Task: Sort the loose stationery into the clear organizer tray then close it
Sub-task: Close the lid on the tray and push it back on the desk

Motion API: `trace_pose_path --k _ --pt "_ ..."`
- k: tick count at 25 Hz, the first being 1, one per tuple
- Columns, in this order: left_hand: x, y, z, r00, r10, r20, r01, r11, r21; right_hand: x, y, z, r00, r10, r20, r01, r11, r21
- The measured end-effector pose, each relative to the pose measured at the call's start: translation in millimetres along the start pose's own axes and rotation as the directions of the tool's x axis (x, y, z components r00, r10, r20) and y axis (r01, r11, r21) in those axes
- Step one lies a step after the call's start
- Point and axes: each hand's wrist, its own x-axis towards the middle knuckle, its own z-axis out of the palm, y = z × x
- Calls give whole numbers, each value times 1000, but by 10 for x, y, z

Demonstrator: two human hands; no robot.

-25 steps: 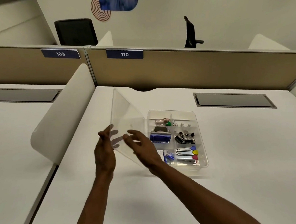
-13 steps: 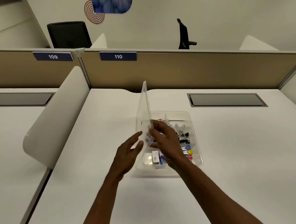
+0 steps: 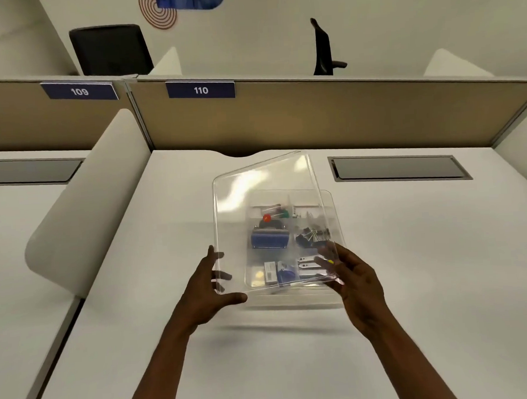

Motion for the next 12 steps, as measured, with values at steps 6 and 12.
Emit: trace_pose_path --k 6,12 --pt "105 130 237 986 168 -6 -167 983 81 -62 51 -390 970 -201 -136 66 759 -648" --pt "140 47 454 995 97 -29 -93 991 97 -24 173 -451 982 -105 -154 -26 740 -672"
